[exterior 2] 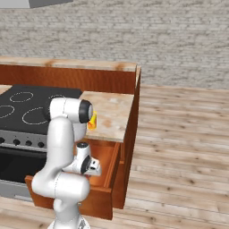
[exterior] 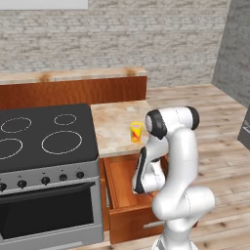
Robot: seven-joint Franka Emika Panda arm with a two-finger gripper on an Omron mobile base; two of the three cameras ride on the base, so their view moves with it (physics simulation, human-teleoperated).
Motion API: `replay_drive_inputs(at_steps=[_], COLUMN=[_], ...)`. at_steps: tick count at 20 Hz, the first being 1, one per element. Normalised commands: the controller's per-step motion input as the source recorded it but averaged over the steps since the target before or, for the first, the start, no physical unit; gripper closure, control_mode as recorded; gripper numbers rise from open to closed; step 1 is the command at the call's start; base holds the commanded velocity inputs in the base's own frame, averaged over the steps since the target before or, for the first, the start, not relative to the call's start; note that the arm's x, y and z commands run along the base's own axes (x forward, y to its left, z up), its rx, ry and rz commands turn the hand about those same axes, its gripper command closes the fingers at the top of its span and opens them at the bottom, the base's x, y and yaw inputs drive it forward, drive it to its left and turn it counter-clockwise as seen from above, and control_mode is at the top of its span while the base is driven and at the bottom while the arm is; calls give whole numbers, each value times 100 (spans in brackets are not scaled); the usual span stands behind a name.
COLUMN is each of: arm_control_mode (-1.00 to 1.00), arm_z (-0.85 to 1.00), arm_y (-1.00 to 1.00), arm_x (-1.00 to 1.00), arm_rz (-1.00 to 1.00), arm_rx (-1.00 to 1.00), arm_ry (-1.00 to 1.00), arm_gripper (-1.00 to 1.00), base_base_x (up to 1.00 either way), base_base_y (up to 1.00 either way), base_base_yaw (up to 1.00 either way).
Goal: Pick up the straw from the left drawer and put it inside the smoothie cup.
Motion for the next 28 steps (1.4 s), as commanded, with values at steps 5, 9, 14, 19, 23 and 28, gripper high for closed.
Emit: replay_drive_inputs(at_steps=[5, 9, 14, 19, 23, 28], arm_control_mode=[-100, -100, -100, -100, -100, -100], arm_z=[57, 85, 98, 100, 100, 100], arm_y=[0, -2, -14, -10, -20, -21], arm_x=[-21, -7, -5, -3, -13, -5], arm_rz=[2, 0, 1, 2, 2, 4], arm_rx=[0, 0, 0, 0, 0, 0], arm_ry=[0, 0, -1, -3, 0, -5], arm_gripper=[100, 100, 100, 100, 100, 100], base_base_x=[0, 0, 0, 0, 0, 0], base_base_y=[0, 0, 0, 0, 0, 0], base_base_yaw=[0, 0, 0, 0, 0, 0])
